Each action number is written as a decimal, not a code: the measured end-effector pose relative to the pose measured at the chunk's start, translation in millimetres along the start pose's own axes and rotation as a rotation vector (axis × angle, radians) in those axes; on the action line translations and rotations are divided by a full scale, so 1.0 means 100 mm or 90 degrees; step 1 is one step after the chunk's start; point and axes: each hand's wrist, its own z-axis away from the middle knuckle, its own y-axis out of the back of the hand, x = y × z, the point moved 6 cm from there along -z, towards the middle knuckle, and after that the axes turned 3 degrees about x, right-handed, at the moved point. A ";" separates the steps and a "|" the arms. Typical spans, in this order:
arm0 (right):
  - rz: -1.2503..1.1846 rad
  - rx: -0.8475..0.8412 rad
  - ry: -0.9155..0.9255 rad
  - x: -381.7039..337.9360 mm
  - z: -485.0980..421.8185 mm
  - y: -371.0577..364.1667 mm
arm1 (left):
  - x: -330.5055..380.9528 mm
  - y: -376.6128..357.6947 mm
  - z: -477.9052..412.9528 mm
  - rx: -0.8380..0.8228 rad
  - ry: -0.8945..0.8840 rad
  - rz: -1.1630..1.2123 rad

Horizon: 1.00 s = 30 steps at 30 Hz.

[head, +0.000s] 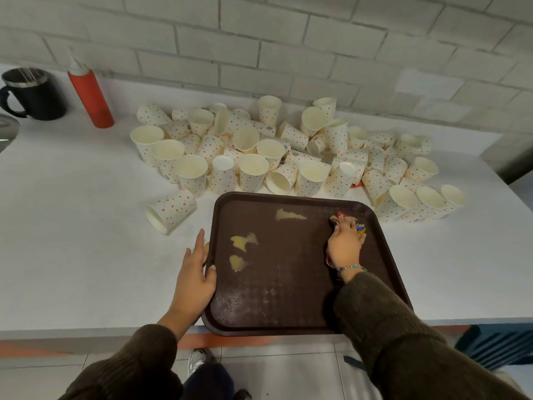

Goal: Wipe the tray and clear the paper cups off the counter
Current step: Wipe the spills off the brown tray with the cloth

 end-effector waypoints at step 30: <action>0.061 -0.082 0.242 -0.02 0.08 -0.09 | 0.04 0.01 0.01 0.014 -0.017 0.019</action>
